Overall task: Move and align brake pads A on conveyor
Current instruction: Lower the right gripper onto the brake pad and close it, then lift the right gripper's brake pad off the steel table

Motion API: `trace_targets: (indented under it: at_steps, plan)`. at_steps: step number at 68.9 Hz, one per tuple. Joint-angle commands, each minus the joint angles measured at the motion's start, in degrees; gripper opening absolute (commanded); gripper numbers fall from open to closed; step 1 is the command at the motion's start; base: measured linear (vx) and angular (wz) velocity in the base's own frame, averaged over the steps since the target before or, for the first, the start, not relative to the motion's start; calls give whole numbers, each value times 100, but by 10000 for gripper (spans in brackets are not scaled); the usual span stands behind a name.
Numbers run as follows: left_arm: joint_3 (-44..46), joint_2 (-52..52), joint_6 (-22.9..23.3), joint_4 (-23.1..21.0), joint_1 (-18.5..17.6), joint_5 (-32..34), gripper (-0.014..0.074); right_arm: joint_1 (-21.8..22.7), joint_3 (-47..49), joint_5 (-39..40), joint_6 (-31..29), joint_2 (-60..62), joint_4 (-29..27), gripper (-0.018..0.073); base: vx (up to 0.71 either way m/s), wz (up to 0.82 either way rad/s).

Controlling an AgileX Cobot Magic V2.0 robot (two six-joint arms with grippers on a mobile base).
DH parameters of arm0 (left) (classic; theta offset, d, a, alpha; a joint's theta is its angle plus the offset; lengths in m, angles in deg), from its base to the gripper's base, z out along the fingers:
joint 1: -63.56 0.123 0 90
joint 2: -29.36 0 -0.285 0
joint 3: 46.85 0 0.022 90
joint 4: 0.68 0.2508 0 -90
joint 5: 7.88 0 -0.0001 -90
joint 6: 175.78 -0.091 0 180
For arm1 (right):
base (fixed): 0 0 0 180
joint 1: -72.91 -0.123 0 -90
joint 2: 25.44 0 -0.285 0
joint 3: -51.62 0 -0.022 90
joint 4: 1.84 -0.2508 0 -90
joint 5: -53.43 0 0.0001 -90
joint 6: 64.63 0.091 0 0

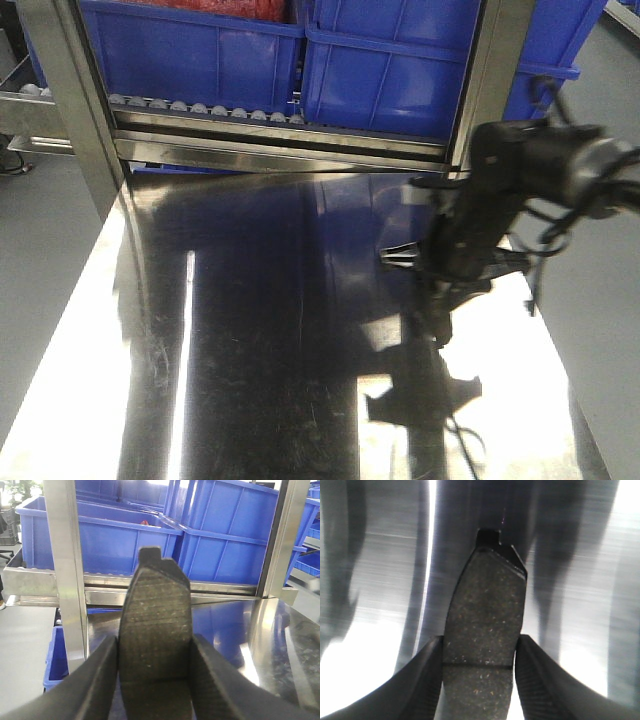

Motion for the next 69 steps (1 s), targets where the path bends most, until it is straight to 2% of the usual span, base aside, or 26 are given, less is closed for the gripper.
trace_targets:
  at_steps: [1,10,16,36,58,69]
  plan:
    - [142,-80,24,5,-12,518,-6,358,-267,212,-235,797,285,-8,0,0]
    - [142,-80,24,5,-12,518,-6,616,-757,441,-235,1527,807,-8,0,0]
    - [142,-80,24,5,-12,518,-6,611,-1109,723,-223,2121,1000,-8,0,0]
    - [142,-80,24,5,-12,518,-6,611,-2657,2163,-299,4344,934,-8,0,0]
    - [142,-80,24,5,-12,518,-6,611,-4179,2858,-441,6705,856,-8,0,0]
    - [142,-80,24,5,-12,518,-6,611,-4884,3207,-1002,7866,595,-8,0,0]
